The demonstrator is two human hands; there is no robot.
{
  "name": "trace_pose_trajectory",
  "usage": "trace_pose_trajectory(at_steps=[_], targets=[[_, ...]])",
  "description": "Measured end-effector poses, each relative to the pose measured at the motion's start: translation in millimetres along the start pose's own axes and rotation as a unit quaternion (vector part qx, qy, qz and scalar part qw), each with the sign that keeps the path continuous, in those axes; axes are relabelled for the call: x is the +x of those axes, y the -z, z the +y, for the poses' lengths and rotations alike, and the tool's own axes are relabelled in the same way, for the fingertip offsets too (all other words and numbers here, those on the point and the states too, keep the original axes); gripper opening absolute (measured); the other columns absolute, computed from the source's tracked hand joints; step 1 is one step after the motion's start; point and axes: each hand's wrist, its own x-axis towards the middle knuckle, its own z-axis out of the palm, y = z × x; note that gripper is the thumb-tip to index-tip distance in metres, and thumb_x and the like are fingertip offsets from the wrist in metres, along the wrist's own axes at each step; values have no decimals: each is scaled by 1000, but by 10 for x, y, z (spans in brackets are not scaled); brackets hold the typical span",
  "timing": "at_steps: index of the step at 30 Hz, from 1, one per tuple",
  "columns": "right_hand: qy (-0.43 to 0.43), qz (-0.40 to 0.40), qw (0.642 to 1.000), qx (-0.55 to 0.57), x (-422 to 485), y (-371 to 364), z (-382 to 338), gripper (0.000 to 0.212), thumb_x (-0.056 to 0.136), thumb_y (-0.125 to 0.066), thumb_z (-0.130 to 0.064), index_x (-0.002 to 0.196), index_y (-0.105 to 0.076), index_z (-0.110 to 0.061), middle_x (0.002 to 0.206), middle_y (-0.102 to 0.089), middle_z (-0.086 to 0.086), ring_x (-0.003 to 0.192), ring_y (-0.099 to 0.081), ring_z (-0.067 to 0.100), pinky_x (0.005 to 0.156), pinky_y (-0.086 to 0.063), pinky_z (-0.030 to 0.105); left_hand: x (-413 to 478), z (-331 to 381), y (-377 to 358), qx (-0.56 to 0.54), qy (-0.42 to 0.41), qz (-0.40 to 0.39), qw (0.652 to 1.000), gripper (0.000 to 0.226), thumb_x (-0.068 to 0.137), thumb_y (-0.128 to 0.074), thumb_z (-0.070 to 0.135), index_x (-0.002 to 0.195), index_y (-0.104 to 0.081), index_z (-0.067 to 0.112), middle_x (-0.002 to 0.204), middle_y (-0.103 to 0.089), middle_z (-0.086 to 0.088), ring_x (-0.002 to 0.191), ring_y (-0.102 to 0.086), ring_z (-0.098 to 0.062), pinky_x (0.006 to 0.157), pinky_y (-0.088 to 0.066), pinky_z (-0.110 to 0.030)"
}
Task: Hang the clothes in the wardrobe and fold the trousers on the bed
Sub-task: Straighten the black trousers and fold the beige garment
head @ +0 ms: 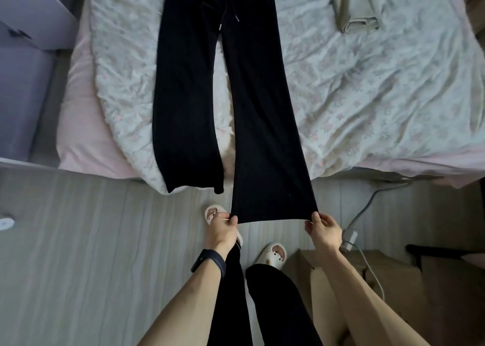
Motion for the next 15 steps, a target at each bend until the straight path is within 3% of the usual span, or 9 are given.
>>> trace_pose_trajectory(at_steps=[3,5,7,9,11,13,15], targets=[[-36,23,999,30,238,-198,93,22,101,-61,-21,115,-65,-5,102,-71,10,84,-69,22,93,-58,43,197,-34,-101,26,0,-14,1000,21,96,-64,29,114,-61,19,99,-68,7,90,-65,-16,87,-49,-30],[-43,38,998,-13,298,-216,138,19,100,-57,-26,116,-57,-17,104,-63,6,91,-61,23,80,-55,36,232,-65,-124,40,0,-32,999,24,96,-63,28,118,-57,20,102,-67,8,89,-62,-11,87,-50,-31],[-48,21,994,-98,297,-336,289,19,98,-54,-32,113,-51,-21,101,-61,5,91,-58,23,69,-49,32,339,-186,-120,50,24,-65,996,35,95,-64,29,127,-54,18,119,-65,0,107,-62,-21,97,-49,-34],[-35,-45,988,-142,157,-509,443,25,99,-58,-33,117,-55,-16,98,-68,2,89,-68,22,73,-56,36,444,-300,-34,68,45,-79,994,46,95,-64,31,136,-51,15,131,-61,-4,120,-58,-26,100,-43,-29],[-26,-129,977,-166,-58,-861,551,32,98,-62,-35,122,-54,-16,99,-68,-1,88,-71,16,84,-59,43,688,-379,176,50,54,-68,995,49,95,-65,31,138,-50,14,133,-60,-5,122,-57,-26,101,-41,-28],[-31,-193,966,-170,-212,-1295,592,37,97,-64,-37,126,-52,-18,98,-67,-6,89,-71,13,91,-57,45,1028,-406,461,-12,81,-35,996,48,94,-65,30,137,-50,13,132,-61,-7,120,-59,-30,104,-45,-35],[-58,-230,962,-136,-302,-1718,547,44,94,-68,-37,130,-50,-19,102,-66,-6,93,-69,11,92,-57,41,1344,-409,746,-117,120,-7,986,45,96,-63,25,137,-50,11,123,-64,-13,109,-64,-32,97,-53,-45]])
